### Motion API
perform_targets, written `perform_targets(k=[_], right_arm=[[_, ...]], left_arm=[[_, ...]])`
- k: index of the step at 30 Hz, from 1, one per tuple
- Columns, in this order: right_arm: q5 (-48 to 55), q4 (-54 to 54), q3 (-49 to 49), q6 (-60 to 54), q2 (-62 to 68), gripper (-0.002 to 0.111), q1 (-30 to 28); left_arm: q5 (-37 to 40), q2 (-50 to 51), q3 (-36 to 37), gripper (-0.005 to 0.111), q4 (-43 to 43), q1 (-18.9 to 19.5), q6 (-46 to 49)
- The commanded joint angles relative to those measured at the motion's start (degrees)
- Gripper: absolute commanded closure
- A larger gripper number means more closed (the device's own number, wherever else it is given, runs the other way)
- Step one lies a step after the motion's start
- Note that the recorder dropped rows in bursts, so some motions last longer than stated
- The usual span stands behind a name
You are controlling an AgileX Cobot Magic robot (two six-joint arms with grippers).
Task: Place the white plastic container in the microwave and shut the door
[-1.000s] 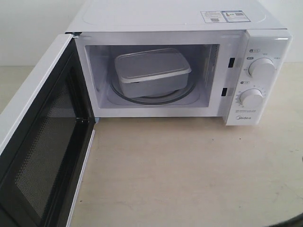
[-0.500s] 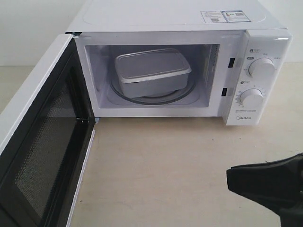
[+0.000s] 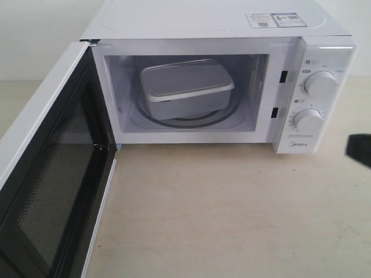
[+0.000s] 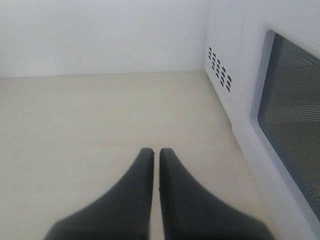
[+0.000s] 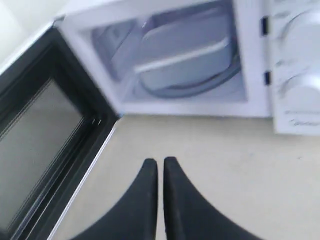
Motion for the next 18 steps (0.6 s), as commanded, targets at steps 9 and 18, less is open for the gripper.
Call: perform_targets(k=[9,18], right_arm=[[-19.87,1.23,13.67,-0.92,-17.69,0.108,-27.37],[-21.34,1.23,19.51,-2.58,-18.03,0.108,-30.78]], left_arm=[[0.14,-0.21,0.20,0.102,0.16,0.10,-0.24],[0.14,-0.21,0.20,0.102,0.16,0.10,-0.24]])
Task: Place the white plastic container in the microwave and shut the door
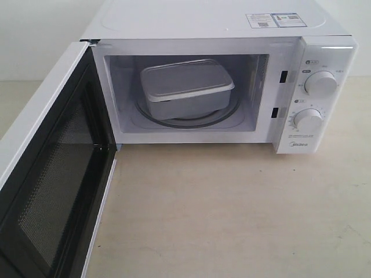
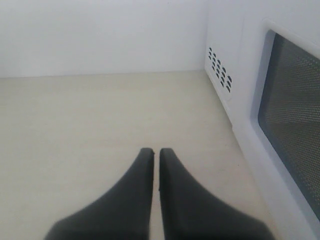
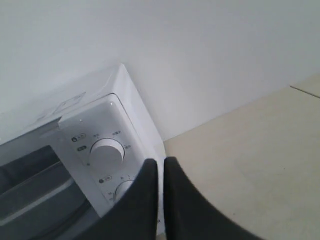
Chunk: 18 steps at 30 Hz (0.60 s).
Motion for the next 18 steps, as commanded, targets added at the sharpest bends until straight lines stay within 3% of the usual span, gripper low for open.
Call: perform_targets(k=[1,8,15,18], right_arm=[[-0.77,-0.28,1.88,-2.37,-0.16,0.108,-0.36],[0.33,-0.80,5.93,4.75,-0.59,0.108,-0.36],[3.76,-21.95,5.93,29.88,-0.96,0.108,0.04],[4.61,-24.70,5.93,31.18,-2.63,0.108,0.04]], left_arm=[[0.14,-0.21,0.20,0.102,0.16,0.10,-0.24],[0.14,-0.21,0.20,0.102,0.16,0.10,-0.24],[0.14,-0.21,0.20,0.102,0.16,0.10,-0.24],[0.14,-0.21,0.20,0.102,0.16,0.10,-0.24]])
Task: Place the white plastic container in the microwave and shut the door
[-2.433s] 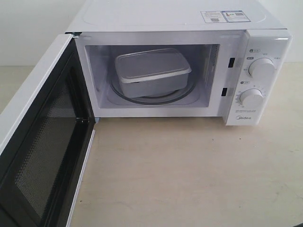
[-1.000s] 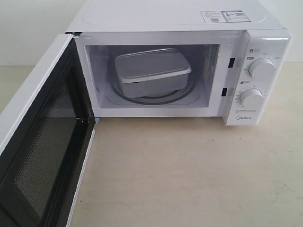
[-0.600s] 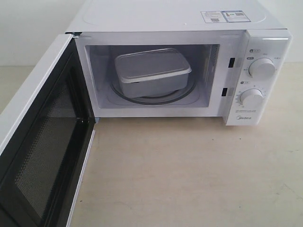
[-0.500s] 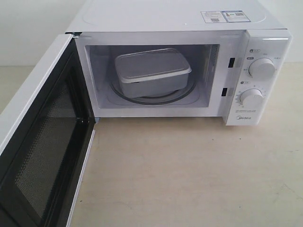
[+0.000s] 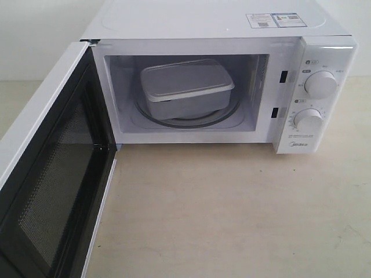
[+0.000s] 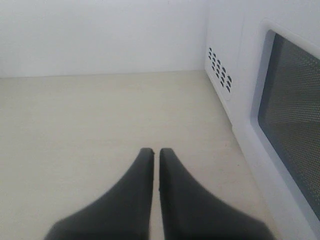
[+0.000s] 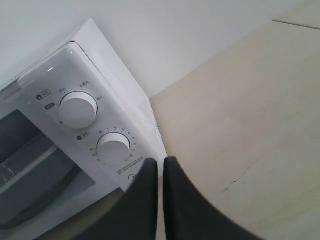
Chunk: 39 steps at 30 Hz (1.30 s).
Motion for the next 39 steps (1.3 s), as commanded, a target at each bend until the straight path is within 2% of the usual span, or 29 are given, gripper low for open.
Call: perform_targets(k=[1,10,19,27,39], right_arm=[[2.16,-6.05,0.24,4.59,-3.06,0.108,0.02],[13.53,-6.05,0.24,-9.29,-9.33,0.108,0.02],[14.97,-5.86,0.24,-24.43,-9.33,0.108,0.02],[14.85,-5.36,0.24,-24.55,-9.33,0.108,1.94],[14.85,-5.24,0.24,-24.44,-9.33,0.108,1.83]], left_arm=[[0.14,-0.21,0.20,0.102,0.16,0.10,-0.24],[0.14,-0.21,0.20,0.102,0.16,0.10,-0.24],[0.14,-0.21,0.20,0.102,0.16,0.10,-0.24],[0.14,-0.21,0.20,0.102,0.16,0.10,-0.24],[0.14,-0.21,0.20,0.102,0.16,0.10,-0.24]])
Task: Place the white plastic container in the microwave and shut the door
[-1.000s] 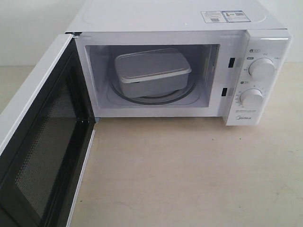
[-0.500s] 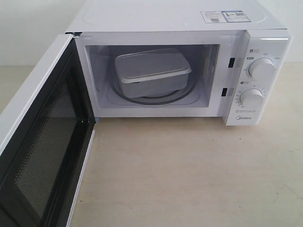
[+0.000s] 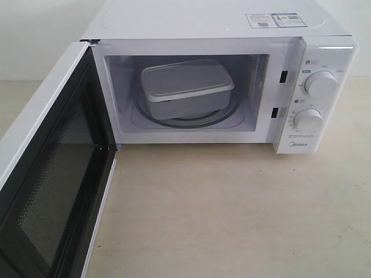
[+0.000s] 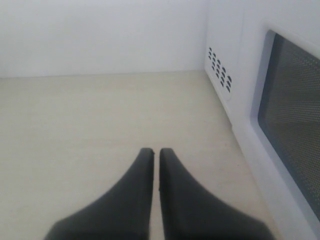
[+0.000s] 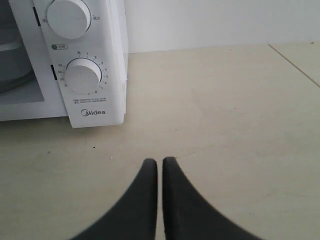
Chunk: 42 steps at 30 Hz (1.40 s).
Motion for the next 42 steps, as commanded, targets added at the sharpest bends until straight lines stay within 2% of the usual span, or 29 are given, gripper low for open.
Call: perform_targets(k=[1,20,23,29,34,38,42], right_arm=[[-0.16,0.04,0.01,-0.29,-0.29,0.108,0.08],[-0.04,0.46,0.01,-0.29,-0.29,0.108,0.08],[-0.04,0.46,0.01,-0.29,-0.29,0.108,0.08],[-0.04,0.46,0.01,-0.29,-0.29,0.108,0.08],[-0.04,0.46,0.01,-0.29,-0.29,0.108,0.08],[-0.04,0.46,0.01,-0.29,-0.29,0.108,0.08],[-0.04,0.46,0.01,-0.29,-0.29,0.108,0.08]], left_arm=[[0.14,-0.21,0.20,0.102,0.16,0.10,-0.24],[0.88,-0.21,0.20,0.102,2.93,-0.31,2.16],[0.68,-0.21,-0.63,0.102,3.04,-0.11,-2.28],[3.19,-0.21,-15.13,0.102,3.45,0.04,-10.27],[9.69,0.10,-27.46,0.102,4.99,0.04,-15.49],[12.09,1.25,-33.44,0.102,3.46,0.04,-17.68],[20.61,1.25,-37.89,0.102,2.41,0.04,-18.09]])
